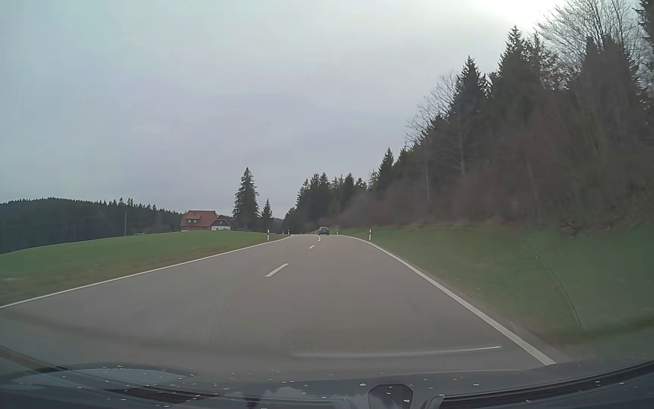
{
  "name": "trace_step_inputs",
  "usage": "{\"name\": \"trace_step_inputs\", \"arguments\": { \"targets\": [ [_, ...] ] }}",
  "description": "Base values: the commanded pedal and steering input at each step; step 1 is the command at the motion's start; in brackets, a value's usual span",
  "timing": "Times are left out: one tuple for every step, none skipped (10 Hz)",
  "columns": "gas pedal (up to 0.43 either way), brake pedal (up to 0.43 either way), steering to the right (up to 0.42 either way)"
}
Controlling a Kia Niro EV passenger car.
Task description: Follow the waypoints while adhering to traffic rules and regulations
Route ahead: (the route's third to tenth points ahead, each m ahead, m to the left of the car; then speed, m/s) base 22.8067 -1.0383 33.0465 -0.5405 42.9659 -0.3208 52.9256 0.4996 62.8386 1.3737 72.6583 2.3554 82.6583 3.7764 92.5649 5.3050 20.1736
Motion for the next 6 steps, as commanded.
{"name": "trace_step_inputs", "arguments": {
  "targets": [
    [0.26, 0.0, -0.011],
    [0.26, 0.0, -0.011],
    [0.26, 0.0, -0.011],
    [0.26, 0.0, -0.011],
    [0.26, 0.0, -0.01],
    [0.26, 0.0, -0.01]
  ]
}}
